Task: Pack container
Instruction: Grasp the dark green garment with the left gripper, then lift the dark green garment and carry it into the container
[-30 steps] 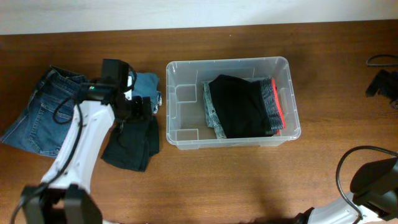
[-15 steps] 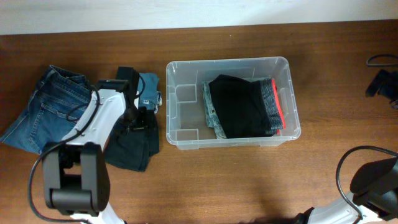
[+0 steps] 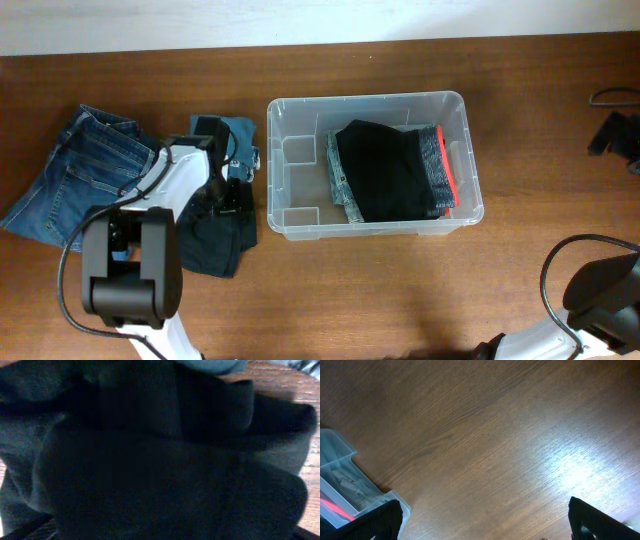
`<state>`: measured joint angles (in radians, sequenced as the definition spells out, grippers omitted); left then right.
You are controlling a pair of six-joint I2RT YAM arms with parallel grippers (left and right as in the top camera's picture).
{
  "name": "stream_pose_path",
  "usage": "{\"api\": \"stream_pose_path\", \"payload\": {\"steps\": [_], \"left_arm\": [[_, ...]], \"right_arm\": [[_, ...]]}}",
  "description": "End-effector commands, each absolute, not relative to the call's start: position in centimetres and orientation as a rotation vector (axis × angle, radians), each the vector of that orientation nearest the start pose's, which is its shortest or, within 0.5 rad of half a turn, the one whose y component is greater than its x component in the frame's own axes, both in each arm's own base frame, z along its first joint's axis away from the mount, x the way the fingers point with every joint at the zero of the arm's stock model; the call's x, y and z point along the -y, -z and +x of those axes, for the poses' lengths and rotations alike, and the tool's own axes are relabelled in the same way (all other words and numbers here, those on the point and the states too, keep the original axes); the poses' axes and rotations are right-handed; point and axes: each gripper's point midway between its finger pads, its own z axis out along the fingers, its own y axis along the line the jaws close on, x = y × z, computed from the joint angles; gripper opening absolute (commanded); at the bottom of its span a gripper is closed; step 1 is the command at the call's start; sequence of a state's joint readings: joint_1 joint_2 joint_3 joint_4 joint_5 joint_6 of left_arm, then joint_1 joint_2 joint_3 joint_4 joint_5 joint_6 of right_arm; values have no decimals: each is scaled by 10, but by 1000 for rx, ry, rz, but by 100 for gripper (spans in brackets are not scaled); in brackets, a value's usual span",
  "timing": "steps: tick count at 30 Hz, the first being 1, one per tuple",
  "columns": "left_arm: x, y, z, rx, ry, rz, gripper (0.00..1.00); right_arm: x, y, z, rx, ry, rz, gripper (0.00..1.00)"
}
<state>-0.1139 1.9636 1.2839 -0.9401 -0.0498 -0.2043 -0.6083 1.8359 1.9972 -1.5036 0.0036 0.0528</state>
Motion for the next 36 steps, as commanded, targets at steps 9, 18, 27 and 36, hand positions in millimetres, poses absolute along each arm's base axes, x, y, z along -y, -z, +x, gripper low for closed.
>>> {"api": "stream_pose_path", "payload": {"steps": [9, 18, 27, 36], "left_arm": [[33, 21, 309, -3289, -64, -132, 47], [29, 12, 305, -3317, -107, -131, 1], [21, -46, 336, -3272, -207, -146, 0], [34, -145, 380, -3107, -106, -187, 0]], "right_arm": [[218, -236, 309, -2734, 118, 954, 98], [218, -236, 309, -2734, 118, 954, 98], [218, -236, 309, -2734, 118, 953, 98], [218, -236, 309, -2734, 119, 953, 98]]}}
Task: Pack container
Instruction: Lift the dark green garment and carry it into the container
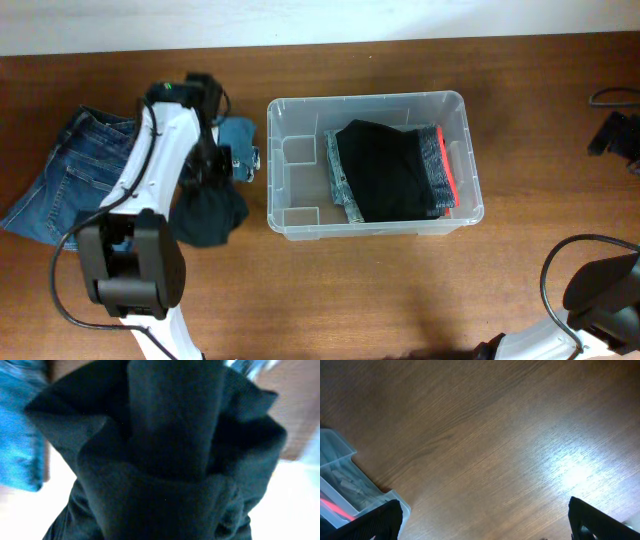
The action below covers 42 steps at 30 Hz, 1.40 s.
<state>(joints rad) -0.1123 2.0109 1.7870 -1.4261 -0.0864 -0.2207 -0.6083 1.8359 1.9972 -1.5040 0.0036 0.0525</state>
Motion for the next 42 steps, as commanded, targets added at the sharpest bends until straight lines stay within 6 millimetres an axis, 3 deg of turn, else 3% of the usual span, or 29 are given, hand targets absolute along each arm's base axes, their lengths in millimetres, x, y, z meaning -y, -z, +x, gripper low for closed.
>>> {"api": "stream_pose_path", "payload": {"steps": [1, 7, 10, 21, 24, 34, 42], "left_arm": [[40, -156, 383, -3086, -73, -177, 1], [87, -212, 392, -2943, 139, -58, 1], [116, -218, 392, -2911, 257, 1, 1], [188, -223, 383, -2858, 332, 104, 1], [206, -222, 379, -2843, 338, 155, 1], [236, -201, 372, -2831, 238, 149, 1], [234, -162, 363, -2935, 172, 126, 0]], "right_arm": [[218, -236, 309, -2734, 119, 953, 98], [218, -236, 309, -2734, 118, 953, 98], [218, -236, 309, -2734, 118, 954, 98], [218, -236, 309, -2734, 118, 954, 98], [218, -236, 309, -2734, 118, 954, 98], [218, -236, 309, -2734, 118, 954, 98], [218, -236, 309, -2734, 118, 954, 98]]}}
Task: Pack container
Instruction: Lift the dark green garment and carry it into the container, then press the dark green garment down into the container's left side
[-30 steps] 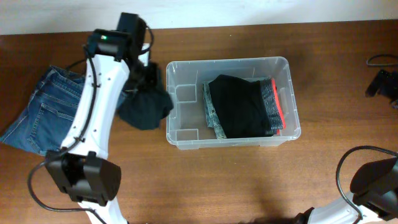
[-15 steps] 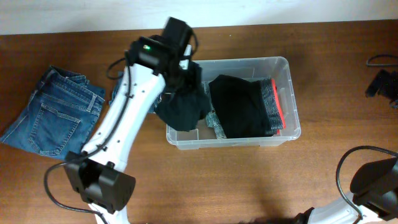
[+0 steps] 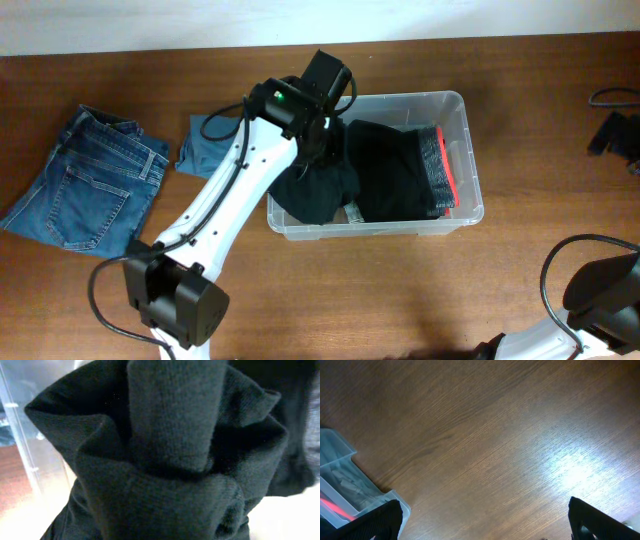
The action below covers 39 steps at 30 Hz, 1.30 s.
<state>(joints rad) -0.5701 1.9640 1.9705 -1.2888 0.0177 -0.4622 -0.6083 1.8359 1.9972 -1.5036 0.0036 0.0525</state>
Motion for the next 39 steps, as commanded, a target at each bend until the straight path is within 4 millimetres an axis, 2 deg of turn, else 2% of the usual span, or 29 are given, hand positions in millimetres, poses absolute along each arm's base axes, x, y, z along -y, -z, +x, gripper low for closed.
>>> {"api": "stream_pose_path", "payload": {"steps": [1, 12, 19, 22, 25, 30, 33, 35, 36, 37, 39], "left_arm": [[233, -158, 361, -2945, 164, 129, 1], [231, -133, 356, -2985, 143, 96, 1], [228, -105, 350, -3015, 121, 73, 1], [224, -99, 348, -3021, 93, 71, 1], [212, -94, 352, -2998, -6, 64, 1], [210, -88, 353, -2988, -26, 63, 2], [209, -85, 352, -2992, -30, 63, 15], [209, -82, 352, -2996, -34, 63, 35], [208, -81, 351, -2999, -37, 64, 56], [207, -79, 350, -3002, -41, 64, 68], [207, -78, 349, -3005, -46, 66, 77]], "right_arm": [[218, -236, 309, -2734, 118, 954, 98], [218, -236, 309, -2734, 118, 954, 98], [218, -236, 309, -2734, 118, 954, 98], [218, -236, 309, -2734, 119, 953, 98], [218, -236, 309, -2734, 118, 954, 98], [218, -236, 309, -2734, 118, 954, 98], [218, -236, 309, -2734, 118, 954, 98], [218, -236, 309, -2734, 118, 954, 98], [218, -236, 309, -2734, 118, 954, 98], [218, -236, 309, -2734, 118, 954, 98], [218, -236, 309, -2734, 118, 953, 98]]}}
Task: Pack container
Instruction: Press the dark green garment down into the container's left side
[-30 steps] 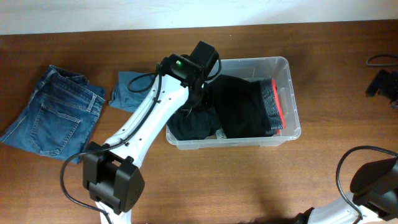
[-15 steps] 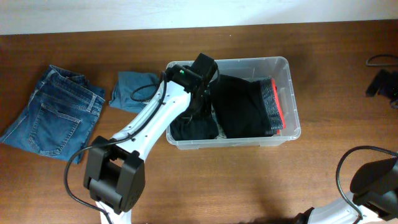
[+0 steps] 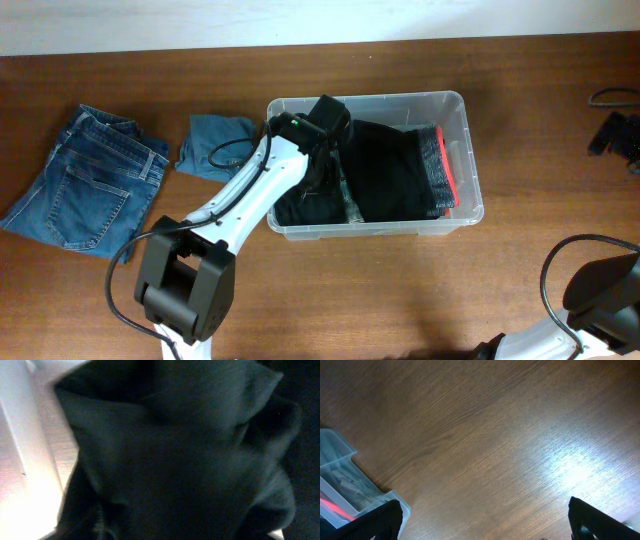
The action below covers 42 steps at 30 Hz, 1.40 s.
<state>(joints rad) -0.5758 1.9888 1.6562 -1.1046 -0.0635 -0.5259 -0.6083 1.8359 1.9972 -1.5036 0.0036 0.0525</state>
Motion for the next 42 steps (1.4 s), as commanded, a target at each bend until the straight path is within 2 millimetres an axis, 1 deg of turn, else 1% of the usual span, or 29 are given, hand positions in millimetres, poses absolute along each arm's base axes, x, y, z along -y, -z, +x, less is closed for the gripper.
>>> {"api": "stream_pose_path", "payload": {"steps": [1, 2, 5, 6, 7, 12, 20, 23, 26, 28, 30, 32, 35, 38, 39, 40, 42], "left_arm": [[206, -78, 350, -3002, -54, 64, 81], [205, -78, 351, -2996, -62, 65, 85], [203, -81, 355, -2974, -85, 61, 87], [203, -84, 358, -2963, -88, 60, 92], [203, -86, 360, -2954, -87, 59, 93], [210, -101, 370, -2917, -51, 58, 93], [215, -112, 377, -2886, -23, 54, 93], [215, -112, 377, -2886, -23, 54, 89], [214, -112, 377, -2890, -26, 55, 64], [214, -112, 376, -2892, -28, 55, 41], [214, -112, 376, -2893, -29, 55, 23], [214, -111, 376, -2895, -31, 55, 19], [213, -106, 375, -2904, -41, 57, 19], [212, -93, 373, -2937, -71, 61, 19], [211, -87, 371, -2957, -90, 64, 19], [210, -86, 370, -2963, -95, 66, 28], [209, -85, 369, -2970, -102, 67, 87]], "right_arm": [[218, -236, 309, -2734, 119, 953, 98], [218, -236, 309, -2734, 118, 954, 98], [218, -236, 309, -2734, 119, 953, 98], [218, -236, 309, -2734, 118, 953, 98], [218, -236, 309, -2734, 118, 953, 98], [218, -236, 309, -2734, 118, 953, 99], [218, -236, 309, -2734, 118, 953, 98], [218, -236, 309, -2734, 118, 954, 98], [218, -236, 309, -2734, 118, 953, 98], [218, -236, 309, -2734, 118, 954, 98], [218, -236, 309, -2734, 119, 953, 98], [218, -236, 309, -2734, 118, 954, 98], [218, -236, 309, -2734, 118, 954, 98], [218, -236, 309, -2734, 118, 954, 98], [218, -236, 309, -2734, 118, 953, 98], [218, -236, 309, -2734, 118, 954, 98], [218, -236, 309, -2734, 119, 953, 98]]}}
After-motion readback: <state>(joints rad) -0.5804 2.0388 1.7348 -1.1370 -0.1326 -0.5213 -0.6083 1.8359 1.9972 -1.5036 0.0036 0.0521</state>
